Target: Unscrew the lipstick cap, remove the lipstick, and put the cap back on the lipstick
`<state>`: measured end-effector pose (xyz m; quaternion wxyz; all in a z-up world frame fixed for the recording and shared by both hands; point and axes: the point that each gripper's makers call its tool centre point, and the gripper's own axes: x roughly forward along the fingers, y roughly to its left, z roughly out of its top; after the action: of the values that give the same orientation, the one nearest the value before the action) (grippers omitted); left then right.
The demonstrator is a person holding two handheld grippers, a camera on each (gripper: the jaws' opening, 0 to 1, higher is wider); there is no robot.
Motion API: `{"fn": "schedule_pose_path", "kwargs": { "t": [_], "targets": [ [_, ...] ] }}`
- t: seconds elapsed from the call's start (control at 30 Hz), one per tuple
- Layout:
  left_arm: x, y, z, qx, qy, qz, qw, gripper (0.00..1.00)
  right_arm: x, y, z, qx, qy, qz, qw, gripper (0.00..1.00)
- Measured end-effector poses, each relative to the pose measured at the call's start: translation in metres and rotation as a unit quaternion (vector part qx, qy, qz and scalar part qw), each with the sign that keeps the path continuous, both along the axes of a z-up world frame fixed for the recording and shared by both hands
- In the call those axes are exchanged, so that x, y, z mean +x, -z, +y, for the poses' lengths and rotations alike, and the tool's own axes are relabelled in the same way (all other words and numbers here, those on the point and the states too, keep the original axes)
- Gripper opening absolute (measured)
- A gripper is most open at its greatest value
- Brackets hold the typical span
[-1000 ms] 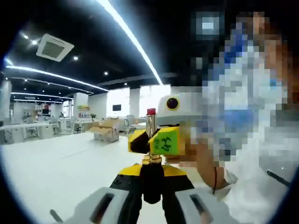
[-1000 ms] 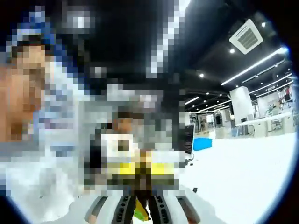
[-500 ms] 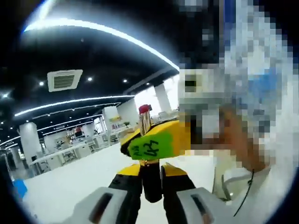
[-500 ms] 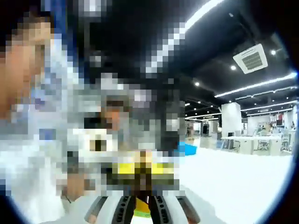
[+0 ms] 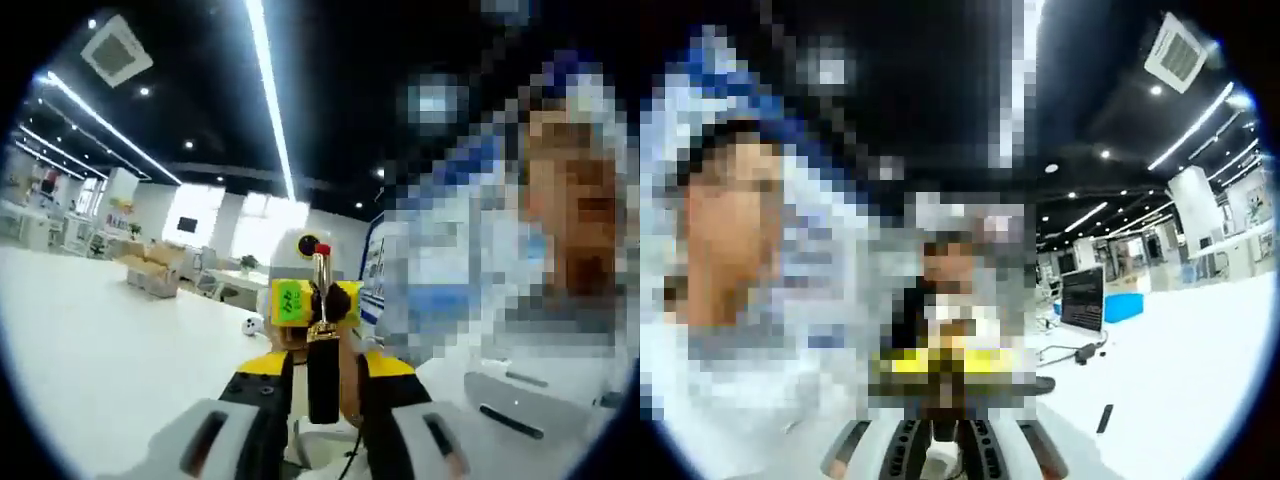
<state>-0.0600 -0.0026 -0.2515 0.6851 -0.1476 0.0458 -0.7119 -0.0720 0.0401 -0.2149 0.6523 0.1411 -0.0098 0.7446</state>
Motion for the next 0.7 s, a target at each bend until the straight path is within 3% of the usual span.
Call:
{"fn": "schedule_pose_path", "kwargs": {
  "t": [0.13,0.23,0.27,0.37,0.43,0.5,0.57,0.6,0.7],
  "targets": [
    [-0.012,0.0,-0.007,0.012,0.007,-0.03,0.9994,0.16,-0.017,-0.001,0.005,0.011,-0.016,-0.003,0.9998,0.06],
    [-0.003,0.007,-0.01,0.042,-0.035,-0.049,0.9973,0.13,-0.017,0.007,0.008,-0.006,0.013,-0.025,0.9996,0.06],
    [0.003,0.01,-0.01,0.056,-0.055,-0.065,0.9948,0.13,-0.013,0.01,0.009,-0.015,0.032,-0.034,0.9988,0.06],
    [0.024,0.017,-0.009,0.099,-0.138,-0.115,0.9787,0.13,0.004,0.014,0.009,-0.03,0.077,-0.048,0.9955,0.06],
    [0.027,0.017,-0.009,0.103,-0.155,-0.121,0.975,0.13,0.008,0.013,0.008,-0.027,0.083,-0.046,0.9951,0.06],
    [0.036,0.012,-0.007,0.101,-0.192,-0.134,0.9668,0.13,0.021,0.008,0.003,-0.021,0.109,-0.051,0.9925,0.06],
    [0.047,0.011,-0.004,0.103,-0.242,-0.153,0.9526,0.13,0.034,0.006,0.0,-0.024,0.143,-0.063,0.9874,0.06],
    [0.05,0.011,-0.005,0.101,-0.255,-0.151,0.9499,0.13,0.036,0.007,-0.001,-0.026,0.149,-0.064,0.9864,0.06],
    [0.052,0.009,-0.007,0.076,-0.261,-0.133,0.953,0.13,0.043,0.004,-0.005,-0.026,0.158,-0.066,0.9849,0.06]
  ]
}}
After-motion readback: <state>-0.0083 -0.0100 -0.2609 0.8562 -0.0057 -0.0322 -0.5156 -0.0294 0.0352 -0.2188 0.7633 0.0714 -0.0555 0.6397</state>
